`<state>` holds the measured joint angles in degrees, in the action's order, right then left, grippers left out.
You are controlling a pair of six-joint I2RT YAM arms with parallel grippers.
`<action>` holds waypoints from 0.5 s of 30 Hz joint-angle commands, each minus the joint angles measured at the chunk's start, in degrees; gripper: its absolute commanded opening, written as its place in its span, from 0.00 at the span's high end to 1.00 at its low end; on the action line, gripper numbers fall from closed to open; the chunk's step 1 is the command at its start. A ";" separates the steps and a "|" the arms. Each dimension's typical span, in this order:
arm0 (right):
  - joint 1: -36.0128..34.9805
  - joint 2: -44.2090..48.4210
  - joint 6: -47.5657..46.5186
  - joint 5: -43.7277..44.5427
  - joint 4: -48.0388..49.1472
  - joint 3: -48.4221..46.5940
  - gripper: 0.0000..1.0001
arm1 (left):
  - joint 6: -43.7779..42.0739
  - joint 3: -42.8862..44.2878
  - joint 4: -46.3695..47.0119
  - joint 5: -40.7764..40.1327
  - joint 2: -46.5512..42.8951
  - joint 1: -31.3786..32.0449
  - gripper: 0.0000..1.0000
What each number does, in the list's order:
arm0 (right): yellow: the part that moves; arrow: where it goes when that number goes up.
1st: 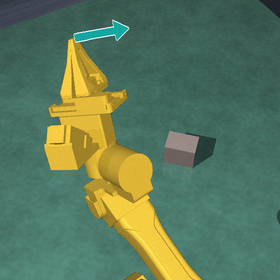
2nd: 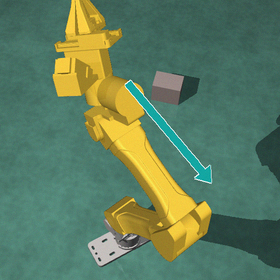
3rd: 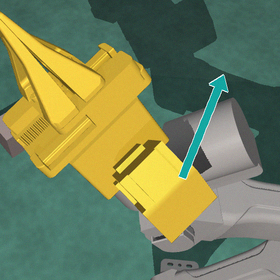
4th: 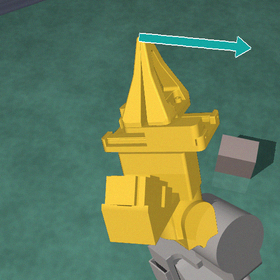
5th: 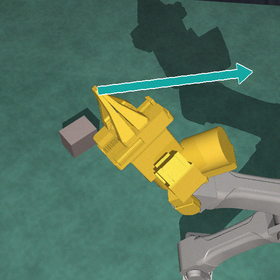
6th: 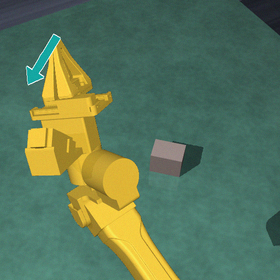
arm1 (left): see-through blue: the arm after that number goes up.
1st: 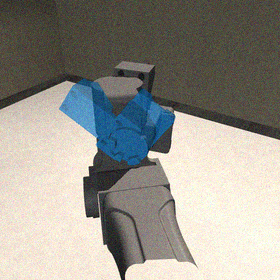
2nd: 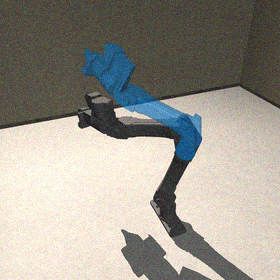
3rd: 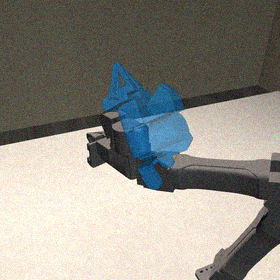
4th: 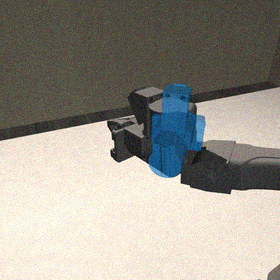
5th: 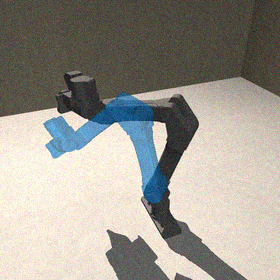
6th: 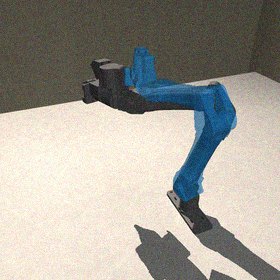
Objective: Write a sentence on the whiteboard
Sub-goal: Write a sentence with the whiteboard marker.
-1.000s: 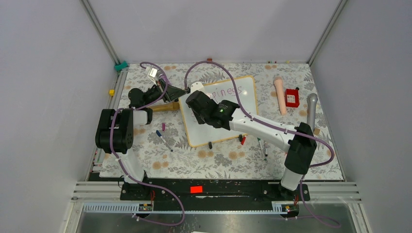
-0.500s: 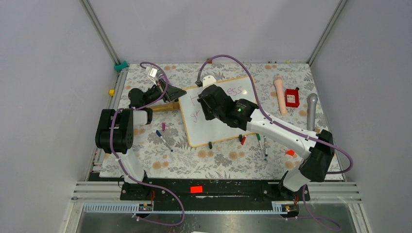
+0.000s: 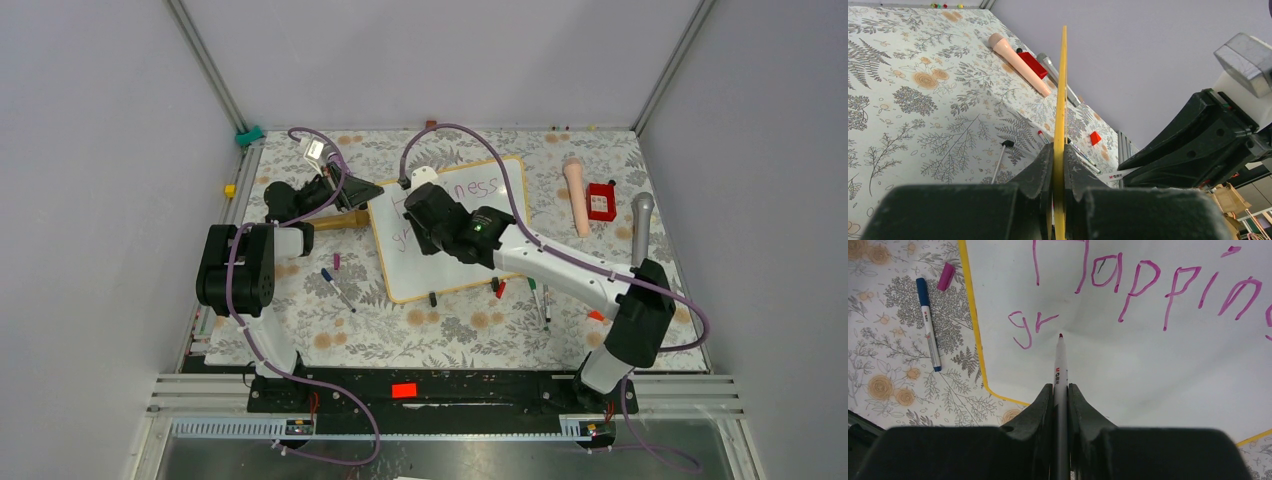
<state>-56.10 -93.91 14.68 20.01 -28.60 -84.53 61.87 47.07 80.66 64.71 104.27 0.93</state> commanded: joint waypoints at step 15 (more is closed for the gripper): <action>0.03 -1.27 -0.09 6.34 0.24 -2.09 1.00 | -1.00 0.13 3.55 2.27 -1.35 0.83 1.00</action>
<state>-56.10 -95.42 14.79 23.33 -29.02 -84.58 61.87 47.07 80.66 64.69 104.29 0.93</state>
